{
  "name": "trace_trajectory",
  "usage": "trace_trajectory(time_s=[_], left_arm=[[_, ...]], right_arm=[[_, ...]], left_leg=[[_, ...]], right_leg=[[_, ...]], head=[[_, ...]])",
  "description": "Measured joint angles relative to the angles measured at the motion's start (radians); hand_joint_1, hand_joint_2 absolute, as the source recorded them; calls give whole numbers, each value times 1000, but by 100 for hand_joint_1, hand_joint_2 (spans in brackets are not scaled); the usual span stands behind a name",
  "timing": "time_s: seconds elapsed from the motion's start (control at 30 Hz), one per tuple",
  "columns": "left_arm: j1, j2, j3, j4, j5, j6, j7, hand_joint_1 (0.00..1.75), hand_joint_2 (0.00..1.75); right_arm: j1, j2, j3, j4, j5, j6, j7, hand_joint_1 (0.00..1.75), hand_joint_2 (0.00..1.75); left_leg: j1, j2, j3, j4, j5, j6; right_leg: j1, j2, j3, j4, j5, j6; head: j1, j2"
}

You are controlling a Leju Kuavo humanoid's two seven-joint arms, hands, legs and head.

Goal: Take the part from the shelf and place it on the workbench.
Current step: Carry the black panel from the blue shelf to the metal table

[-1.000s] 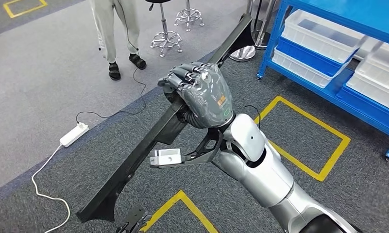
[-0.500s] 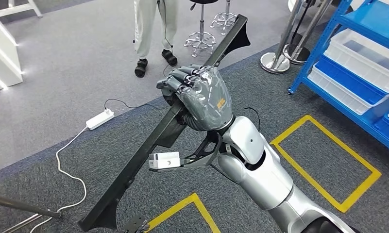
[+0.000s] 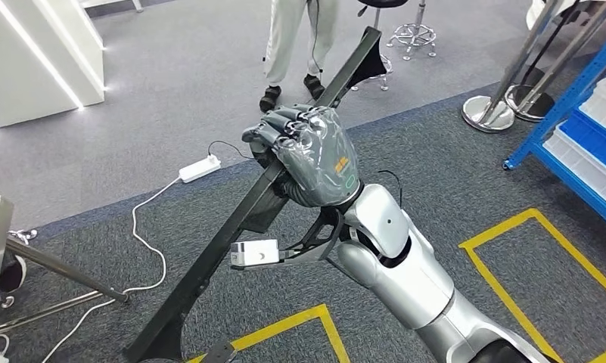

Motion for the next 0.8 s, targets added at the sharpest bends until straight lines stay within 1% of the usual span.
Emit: trace_trajectory(time_s=[0.03,0.07,0.1,0.13,0.17,0.2,0.23,0.27,0.3,0.33,0.37,0.4,0.43,0.47,0.5,0.53,0.57,0.6,0.63,0.67,0.7,0.73,0.77,0.8], left_arm=[[0,-1,0,0,-1,-2,1,0,175],[-1,-2,0,0,-2,-4,1,0,175],[-2,-3,-1,0,-3,-5,2,0,175],[-2,-4,-1,0,-4,-7,2,0,175],[-1,-5,-2,0,-6,-8,2,0,175],[2,-5,-2,0,-7,-8,2,0,175],[2,-5,-3,0,-8,-8,3,0,175],[1,-6,-4,0,-8,-7,4,0,175],[-2,-7,-5,0,-9,-7,4,0,175],[-5,-7,-6,0,-9,-6,5,0,175],[-8,-7,-7,0,-9,-6,5,0,175],[-9,-8,-8,0,-9,-6,5,0,175],[-9,-8,-8,0,-9,-6,5,0,175],[-8,-8,-8,0,-9,-6,5,0,175],[-9,-8,-8,0,-9,-5,5,0,175],[-9,-8,-8,0,-9,-3,6,0,175],[-12,-9,-8,0,-9,0,9,0,175],[-15,-9,-8,0,-9,4,12,0,175],[-18,-9,-8,0,-8,6,16,0,175],[-22,-8,-8,0,-8,8,21,0,175],[-25,-6,-8,0,-8,9,27,0,175],[-27,-4,-8,0,-8,11,33,0,175],[-31,-2,-8,0,-8,13,38,0,175],[-35,-1,-8,0,-7,14,43,0,175]], right_arm=[[0,0,0,0,0,0,0,175,175],[0,-1,-1,0,0,-1,0,175,175],[0,-1,-1,0,0,-2,0,175,175],[1,-2,-2,-1,0,-3,0,175,175],[2,-2,-2,-1,0,-4,0,175,175],[2,-2,-2,-1,0,-4,1,175,175],[3,-3,-3,-1,0,-5,1,175,175],[3,-3,-3,-2,0,-6,2,175,175],[4,-4,-4,-3,1,-7,2,175,175],[6,-6,-5,-3,1,-8,3,175,175],[10,-8,-6,-4,1,-9,3,175,175],[14,-11,-6,-4,1,-9,3,175,175],[17,-13,-6,-3,1,-9,4,175,175],[19,-14,-6,-3,1,-9,4,175,175],[20,-15,-6,-4,1,-9,4,175,175],[19,-15,-6,-4,2,-9,4,175,175],[19,-15,-6,-4,2,-9,3,175,175],[19,-15,-6,-4,3,-9,3,175,175],[19,-15,-6,-4,3,-8,4,175,175],[18,-15,-6,-4,3,-8,4,175,175],[17,-13,-6,-4,3,-7,5,175,175],[15,-11,-6,-4,4,-6,6,175,175],[13,-8,-6,-4,4,-6,6,175,175],[11,-6,-6,-4,4,-6,7,175,175]], left_leg=[[-4,20,37,-68,26,2],[-8,35,64,-120,42,8],[-13,47,78,-149,46,15],[-17,46,80,-156,41,22],[-18,34,78,-157,42,30],[-16,24,81,-161,43,37],[-14,13,84,-165,44,43],[-12,3,88,-170,47,50],[-10,-6,91,-173,49,57],[-11,-18,91,-174,49,61],[-13,-29,91,-173,49,64],[-14,-43,91,-172,48,66],[-15,-58,91,-170,48,66],[-15,-72,91,-167,47,66],[-15,-87,91,-163,45,64],[-15,-100,89,-158,42,62],[-15,-113,86,-152,40,58],[-15,-124,81,-148,38,52],[-13,-135,76,-146,38,46],[-12,-146,73,-146,39,39],[-10,-148,71,-148,40,33],[-11,-132,68,-142,36,26],[-13,-105,59,-123,25,21],[-13,-72,40,-82,3,16]], right_leg=[[2,-11,5,0,-4,4],[4,-21,9,0,-8,9],[7,-29,12,0,-11,15],[11,-38,14,-1,-13,20],[11,-48,18,-3,-15,25],[10,-47,21,-2,-19,31],[7,-31,21,8,-28,36],[4,-7,11,34,-46,39],[2,23,-11,81,-73,40],[2,47,-44,144,-103,40],[3,58,-80,210,-128,40],[4,64,-109,258,-138,39],[4,66,-124,273,-128,38],[4,68,-120,250,-99,36],[3,77,-99,194,-58,33],[2,100,-73,129,-23,30],[0,122,-51,75,0,28],[0,139,-38,40,12,27],[2,147,-33,26,11,25],[4,138,-32,23,11,23],[3,126,-29,20,13,18],[2,114,-25,15,14,12],[-1,101,-20,10,16,6],[-2,88,-17,6,17,2]], head=[[0,0],[0,0],[1,0],[1,0],[1,0],[1,0],[1,0],[1,0],[2,0],[2,0],[2,0],[2,0],[2,0],[2,0],[2,0],[2,0],[2,0],[2,0],[2,0],[2,0],[2,0],[1,0],[-1,0],[-3,0]])
